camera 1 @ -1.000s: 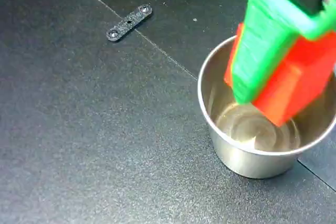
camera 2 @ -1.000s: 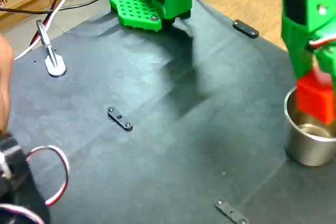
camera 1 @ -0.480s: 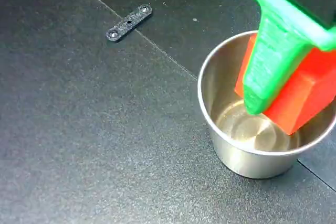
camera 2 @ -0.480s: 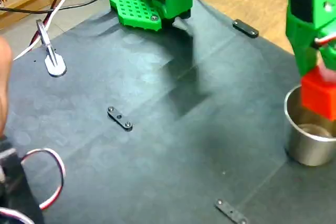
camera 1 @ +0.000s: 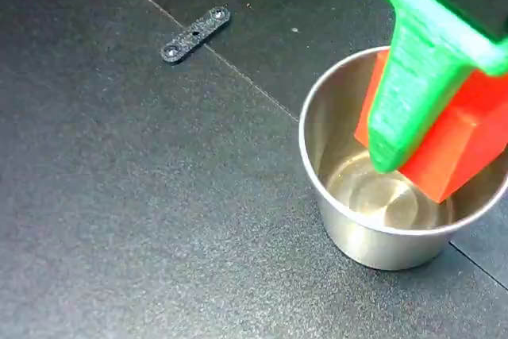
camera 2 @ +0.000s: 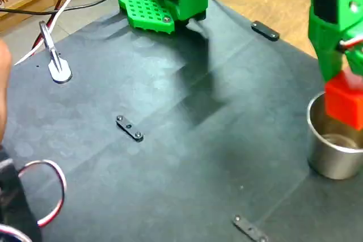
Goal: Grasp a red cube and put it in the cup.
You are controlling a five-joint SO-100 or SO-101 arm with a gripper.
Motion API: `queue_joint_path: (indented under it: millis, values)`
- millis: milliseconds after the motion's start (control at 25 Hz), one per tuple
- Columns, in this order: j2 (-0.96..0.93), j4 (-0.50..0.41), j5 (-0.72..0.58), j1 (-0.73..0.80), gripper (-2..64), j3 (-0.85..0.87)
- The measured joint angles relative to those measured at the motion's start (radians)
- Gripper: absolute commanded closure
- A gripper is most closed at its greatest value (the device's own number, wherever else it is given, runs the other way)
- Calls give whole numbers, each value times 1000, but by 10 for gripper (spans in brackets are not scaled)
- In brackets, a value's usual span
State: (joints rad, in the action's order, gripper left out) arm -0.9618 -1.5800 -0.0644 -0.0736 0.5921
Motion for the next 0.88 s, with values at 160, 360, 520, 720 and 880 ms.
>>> queue_joint_path:
  millis: [160,360,520,720,880]
  values:
    - [0,0,0,0,320,0]
    - [0,0,0,0,229,0]
    - [0,0,0,0,226,0]
    - [-23,0,0,0,226,-2]
    - [-195,-3,6,0,226,-2]
